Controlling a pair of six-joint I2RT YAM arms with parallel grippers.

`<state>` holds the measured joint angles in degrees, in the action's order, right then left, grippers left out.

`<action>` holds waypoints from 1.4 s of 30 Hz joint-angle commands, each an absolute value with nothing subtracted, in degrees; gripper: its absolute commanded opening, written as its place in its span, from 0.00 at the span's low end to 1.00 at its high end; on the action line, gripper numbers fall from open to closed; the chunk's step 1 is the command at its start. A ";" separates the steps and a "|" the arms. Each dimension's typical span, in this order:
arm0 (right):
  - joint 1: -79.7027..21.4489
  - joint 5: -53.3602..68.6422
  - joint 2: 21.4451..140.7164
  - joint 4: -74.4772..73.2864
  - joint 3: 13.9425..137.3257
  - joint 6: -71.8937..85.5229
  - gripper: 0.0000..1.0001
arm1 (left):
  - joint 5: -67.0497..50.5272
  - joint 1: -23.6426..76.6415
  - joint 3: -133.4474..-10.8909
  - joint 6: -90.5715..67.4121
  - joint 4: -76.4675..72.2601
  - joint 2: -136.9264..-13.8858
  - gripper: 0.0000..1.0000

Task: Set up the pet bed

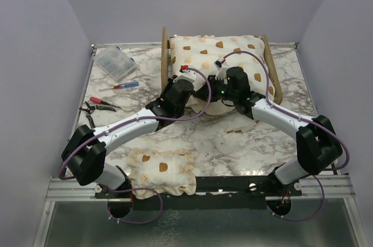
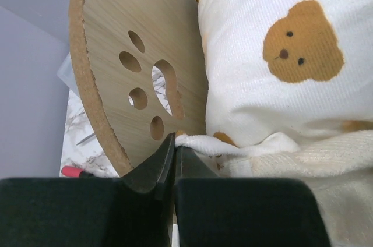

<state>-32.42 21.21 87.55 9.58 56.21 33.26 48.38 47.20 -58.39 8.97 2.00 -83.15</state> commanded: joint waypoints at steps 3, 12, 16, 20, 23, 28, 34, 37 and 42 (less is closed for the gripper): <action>-32.31 24.16 87.28 10.78 57.34 33.06 0.20 | 47.57 46.49 -57.83 10.72 -0.66 -82.30 0.08; -32.39 24.93 83.99 7.35 57.26 27.39 0.35 | 47.64 46.48 -53.65 6.95 3.03 -78.33 0.33; -32.43 25.55 82.45 6.27 57.34 25.14 0.38 | 48.09 46.48 -56.68 6.43 4.20 -78.30 0.35; -32.41 25.77 80.86 7.21 56.29 24.62 0.38 | 53.32 46.00 -60.35 7.46 4.17 -81.51 0.34; -32.39 26.09 80.24 7.53 55.63 24.62 0.38 | 56.25 44.52 -62.56 6.73 3.89 -84.46 0.33; -32.36 26.24 79.27 7.74 54.30 24.73 0.38 | 56.63 43.82 -64.89 6.55 3.83 -86.74 0.39; -32.43 27.26 78.34 7.65 53.11 24.25 0.38 | 52.61 43.79 -61.63 3.20 5.25 -83.09 0.51; -32.43 29.03 78.14 7.72 52.65 23.48 0.38 | 48.04 43.77 -62.96 0.51 10.02 -80.86 0.63; -32.81 29.41 77.65 6.25 52.54 21.43 0.38 | 40.47 43.79 -66.41 -4.78 21.88 -78.30 0.71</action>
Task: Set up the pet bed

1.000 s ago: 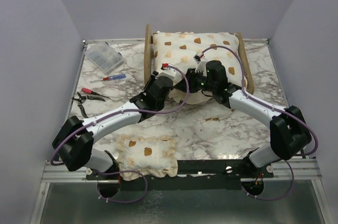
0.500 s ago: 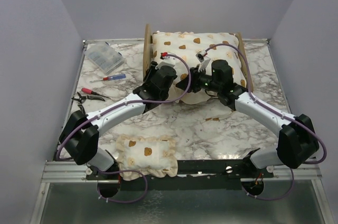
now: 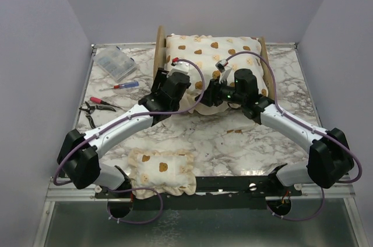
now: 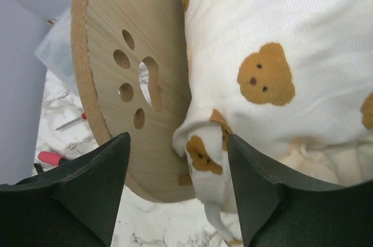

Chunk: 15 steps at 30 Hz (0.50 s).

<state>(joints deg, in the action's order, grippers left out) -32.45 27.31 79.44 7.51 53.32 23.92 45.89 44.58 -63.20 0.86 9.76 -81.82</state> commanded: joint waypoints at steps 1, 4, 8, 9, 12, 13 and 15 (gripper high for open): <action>-33.05 29.27 77.47 5.97 52.61 21.11 0.38 | 39.37 43.80 -67.22 -5.73 24.41 -78.00 0.73; -33.51 29.11 76.91 5.31 52.85 20.10 0.38 | 37.16 43.77 -69.96 -8.12 31.35 -77.16 0.73; -34.37 29.55 76.79 4.80 53.46 19.44 0.38 | 37.65 43.37 -71.84 -11.91 36.74 -73.94 0.75; -34.62 29.61 76.93 4.71 53.70 19.23 0.38 | 38.07 42.98 -72.11 -12.66 37.57 -73.43 0.75; -35.62 29.79 77.63 4.76 54.47 18.79 0.38 | 38.34 40.47 -71.54 -13.52 38.37 -73.03 0.75; -36.16 29.68 77.87 4.97 54.57 18.76 0.38 | 37.26 39.29 -71.40 -13.53 38.34 -73.44 0.75; -37.26 29.53 78.33 5.37 54.51 18.57 0.38 | 34.14 37.94 -70.92 -13.54 37.30 -74.14 0.75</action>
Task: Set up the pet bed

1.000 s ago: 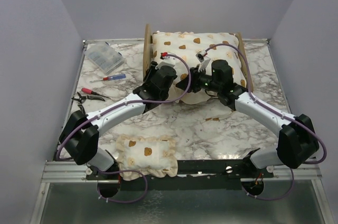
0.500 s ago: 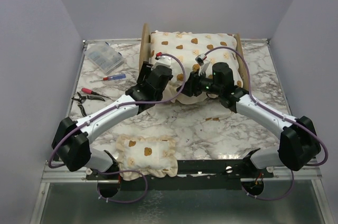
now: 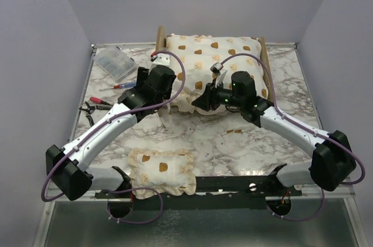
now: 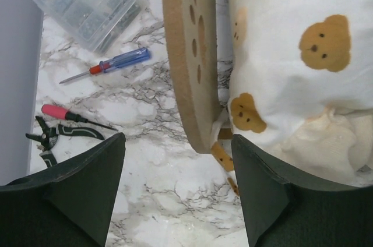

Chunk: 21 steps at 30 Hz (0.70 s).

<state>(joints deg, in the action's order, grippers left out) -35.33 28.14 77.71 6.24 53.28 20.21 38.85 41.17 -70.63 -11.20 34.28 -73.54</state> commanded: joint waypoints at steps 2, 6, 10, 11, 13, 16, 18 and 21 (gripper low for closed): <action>-38.74 28.30 78.33 6.06 53.73 17.95 0.38 | 31.67 37.20 -69.79 -13.54 35.19 -74.90 0.75; -41.88 25.17 77.77 8.80 49.87 16.73 0.40 | 29.20 36.17 -69.09 -13.16 32.57 -77.95 0.72; -43.72 22.48 77.10 13.48 45.57 15.75 0.43 | 25.65 35.97 -69.55 -11.55 28.79 -80.97 0.50; -43.98 22.00 77.08 14.32 44.68 15.66 0.44 | 24.60 35.97 -70.05 -10.95 27.66 -81.71 0.43; -44.20 20.83 77.15 16.25 42.97 14.98 0.45 | 23.37 35.99 -71.57 -9.72 25.60 -83.62 0.31; -44.59 20.09 77.55 19.10 41.36 13.25 0.46 | 21.76 35.95 -73.73 -7.34 22.77 -86.70 0.19; -45.03 19.08 77.75 21.69 40.25 11.45 0.47 | 19.81 35.95 -74.59 -5.94 21.20 -88.28 0.17; -45.65 17.28 78.72 25.32 38.77 8.90 0.47 | 18.60 35.95 -74.10 -4.62 18.41 -89.18 0.15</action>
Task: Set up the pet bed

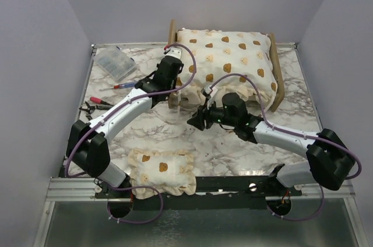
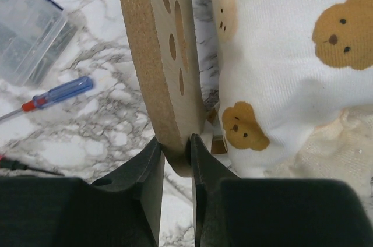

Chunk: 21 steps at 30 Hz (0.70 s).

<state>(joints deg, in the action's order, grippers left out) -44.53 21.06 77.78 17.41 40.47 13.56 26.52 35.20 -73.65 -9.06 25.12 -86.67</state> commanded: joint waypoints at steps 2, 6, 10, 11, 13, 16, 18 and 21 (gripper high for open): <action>-45.94 15.94 80.29 27.94 38.28 7.47 0.49 | 18.50 35.93 -73.46 -4.02 16.72 -89.22 0.14; -46.14 13.93 85.01 33.44 37.26 5.38 0.50 | 17.07 35.84 -71.65 -3.82 14.44 -88.26 0.10; -46.30 11.47 88.85 37.07 37.46 5.48 0.50 | 16.70 35.87 -70.06 -3.43 13.03 -86.82 0.03; -46.32 10.90 89.09 37.65 37.61 5.53 0.51 | 16.64 35.90 -70.12 -3.36 12.97 -86.53 0.00; -46.41 10.27 88.57 37.96 38.34 5.33 0.54 | 16.01 35.82 -70.29 -3.24 12.88 -85.83 0.00; -46.49 9.31 86.63 37.55 39.04 5.04 0.56 | 13.97 35.86 -70.07 -3.82 12.80 -84.60 0.00; -46.49 8.87 84.97 35.79 39.31 4.60 0.56 | 12.77 35.86 -69.35 -4.66 12.91 -83.10 0.00; -46.65 7.07 82.27 33.54 40.07 4.46 0.56 | 11.70 36.03 -68.16 -5.55 12.77 -80.48 0.00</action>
